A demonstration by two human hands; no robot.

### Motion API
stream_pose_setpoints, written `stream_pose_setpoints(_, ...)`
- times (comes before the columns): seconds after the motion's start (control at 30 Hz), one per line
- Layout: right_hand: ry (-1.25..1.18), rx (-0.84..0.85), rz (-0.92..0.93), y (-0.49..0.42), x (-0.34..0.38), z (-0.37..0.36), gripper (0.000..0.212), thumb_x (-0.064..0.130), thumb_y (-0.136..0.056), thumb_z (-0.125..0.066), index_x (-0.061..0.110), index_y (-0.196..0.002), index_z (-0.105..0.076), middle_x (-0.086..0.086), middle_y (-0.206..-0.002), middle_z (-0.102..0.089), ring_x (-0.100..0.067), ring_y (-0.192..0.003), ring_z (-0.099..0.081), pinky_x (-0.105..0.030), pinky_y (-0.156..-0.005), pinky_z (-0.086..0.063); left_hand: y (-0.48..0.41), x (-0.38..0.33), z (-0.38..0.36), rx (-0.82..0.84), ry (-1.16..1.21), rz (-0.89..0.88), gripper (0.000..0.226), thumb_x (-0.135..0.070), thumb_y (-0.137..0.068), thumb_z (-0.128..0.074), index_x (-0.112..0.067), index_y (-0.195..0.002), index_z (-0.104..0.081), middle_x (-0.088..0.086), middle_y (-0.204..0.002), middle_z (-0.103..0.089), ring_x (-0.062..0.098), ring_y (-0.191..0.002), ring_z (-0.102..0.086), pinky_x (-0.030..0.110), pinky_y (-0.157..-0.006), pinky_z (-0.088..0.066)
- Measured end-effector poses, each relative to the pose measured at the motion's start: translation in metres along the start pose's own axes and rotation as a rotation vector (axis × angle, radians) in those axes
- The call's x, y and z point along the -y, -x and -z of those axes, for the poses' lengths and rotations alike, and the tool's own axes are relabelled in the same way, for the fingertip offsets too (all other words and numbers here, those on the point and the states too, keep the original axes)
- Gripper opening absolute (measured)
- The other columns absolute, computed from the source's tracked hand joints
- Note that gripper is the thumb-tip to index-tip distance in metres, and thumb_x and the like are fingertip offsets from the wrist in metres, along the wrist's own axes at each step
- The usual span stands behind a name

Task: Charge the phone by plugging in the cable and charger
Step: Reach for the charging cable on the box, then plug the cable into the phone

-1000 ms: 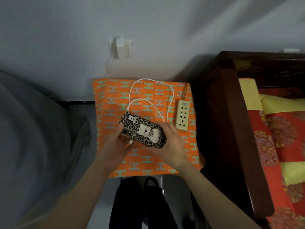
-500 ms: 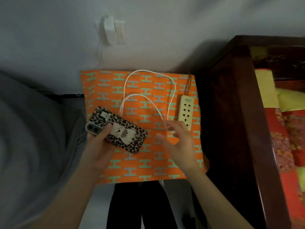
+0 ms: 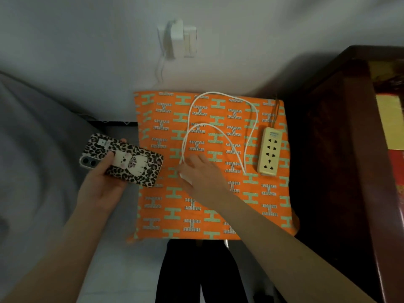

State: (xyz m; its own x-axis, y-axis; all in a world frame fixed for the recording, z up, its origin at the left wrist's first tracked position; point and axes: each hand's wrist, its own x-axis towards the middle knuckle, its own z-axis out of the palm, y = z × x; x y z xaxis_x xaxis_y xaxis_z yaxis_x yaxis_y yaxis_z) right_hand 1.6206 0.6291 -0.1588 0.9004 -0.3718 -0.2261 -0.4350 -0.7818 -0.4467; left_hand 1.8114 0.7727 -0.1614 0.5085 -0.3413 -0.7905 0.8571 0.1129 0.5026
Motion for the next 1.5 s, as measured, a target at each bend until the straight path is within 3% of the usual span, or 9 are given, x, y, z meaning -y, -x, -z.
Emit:
stream_pose_setpoints(0.17, 0.069, 0.043, -0.227, -0.012, -0.002, 0.001, 0.031, 0.035, -0.100, -0.042, 0.016, -0.106, -0.065, -0.004, -0.108, -0.065, -0.026, -0.108, -0.055, -0.045, -0.088, -0.046, 0.015, 0.005, -0.010, 0.130, -0.014, 0.012, 0.037, -0.021, -0.101, -0.040, -0.014, -0.134, -0.053, 0.001, -0.122, -0.067, 0.014, -0.108, -0.067, 0.035, -0.089, -0.057)
stream_pose_setpoints(0.33, 0.139, 0.049, -0.408, -0.005, -0.015, 0.013, 0.027, 0.031, -0.098, -0.045, 0.019, -0.080, -0.061, -0.003, -0.081, -0.066, -0.026, -0.075, -0.059, -0.039, -0.081, -0.046, 0.012, 0.010, -0.019, 0.119, -0.049, 0.040, 0.045, -0.019, -0.099, -0.044, -0.011, -0.144, -0.044, 0.009, -0.139, -0.058, 0.022, -0.123, -0.058, 0.042, -0.089, -0.055)
stream_pose_setpoints(0.4, 0.211, -0.015, -0.311, -0.012, -0.012, 0.011, 0.010, 0.022, -0.091, -0.058, 0.017, -0.095, -0.066, -0.006, -0.099, -0.067, -0.029, -0.097, -0.060, -0.043, -0.088, -0.042, 0.007, 0.012, -0.020, 0.111, -0.046, 0.063, 0.046, -0.020, -0.099, -0.045, -0.011, -0.144, -0.044, 0.012, -0.137, -0.058, 0.024, -0.118, -0.061, 0.043, -0.085, -0.058)
stream_pose_setpoints(0.47, 0.267, -0.019, -0.078, -0.027, -0.007, 0.006, 0.031, 0.011, -0.081, -0.068, 0.015, -0.112, -0.063, -0.006, -0.119, -0.059, -0.029, -0.116, -0.049, -0.045, -0.095, -0.039, 0.005, 0.012, -0.026, 0.114, -0.044, 0.083, 0.045, -0.022, -0.098, -0.046, -0.011, -0.142, -0.045, 0.010, -0.129, -0.063, 0.023, -0.106, -0.067, 0.040, -0.076, -0.062)
stream_pose_setpoints(0.73, 0.605, 0.121, 0.271, -0.051, -0.018, 0.015, 0.033, 0.022, -0.087, -0.063, 0.024, -0.120, -0.060, -0.001, -0.134, -0.050, -0.024, -0.126, -0.038, -0.044, -0.105, -0.030, 0.002, 0.012, -0.043, 0.064, 0.048, 0.122, 0.040, -0.029, -0.094, -0.055, -0.005, -0.127, -0.056, 0.015, -0.113, -0.072, 0.028, -0.101, -0.070, 0.046, -0.084, -0.056)
stream_pose_setpoints(0.8, 0.323, 0.040, 0.141, -0.039, -0.023, 0.031, 0.016, 0.022, -0.092, -0.060, 0.020, -0.107, -0.063, 0.000, -0.115, -0.063, -0.023, -0.117, -0.050, -0.045, -0.108, -0.028, 0.002, 0.013, -0.050, 0.064, 0.099, 0.130, 0.029, -0.027, -0.092, -0.058, -0.006, -0.113, -0.061, 0.014, -0.094, -0.078, 0.027, -0.084, -0.076, 0.048, -0.076, -0.060)
stream_pose_setpoints(1.0, -0.845, -0.403, -0.207, 0.032, -0.008, 0.069, 0.011, 0.012, -0.090, -0.067, 0.017, -0.095, -0.075, 0.005, -0.086, -0.074, -0.009, -0.074, -0.066, -0.026, -0.068, -0.054, 0.006, 0.031, -0.074, 0.028, 0.191, 0.196, 0.047, -0.024, -0.092, -0.060, -0.003, -0.132, -0.052, 0.019, -0.130, -0.062, 0.032, -0.106, -0.064, 0.052, -0.080, -0.052)
stream_pose_setpoints(1.23, -1.054, -0.431, -0.258, 0.046, 0.011, 0.067, 0.006, 0.008, -0.090, -0.065, 0.011, -0.095, -0.068, 0.004, -0.072, -0.069, -0.017, -0.072, -0.067, -0.034, -0.069, -0.054, 0.017, 0.058, -0.091, 0.123, 0.225, 0.259, 0.052, -0.027, -0.094, -0.055, -0.004, -0.140, -0.047, 0.020, -0.140, -0.055, 0.034, -0.128, -0.053, 0.051, -0.105, -0.042)
stream_pose_setpoints(1.5, -1.010, -0.479, -0.331, 0.048, 0.013, 0.068, 0.011, 0.003, -0.088, -0.068, 0.010, -0.081, -0.065, -0.001, -0.069, -0.068, -0.022, -0.068, -0.066, -0.039, -0.068, -0.055, 0.031, 0.067, -0.093, 0.142, 0.163, 0.248, 0.038, -0.031, -0.096, -0.052, -0.005, -0.123, -0.056, 0.019, -0.121, -0.065, 0.032, -0.104, -0.064, 0.048, -0.068, -0.057)
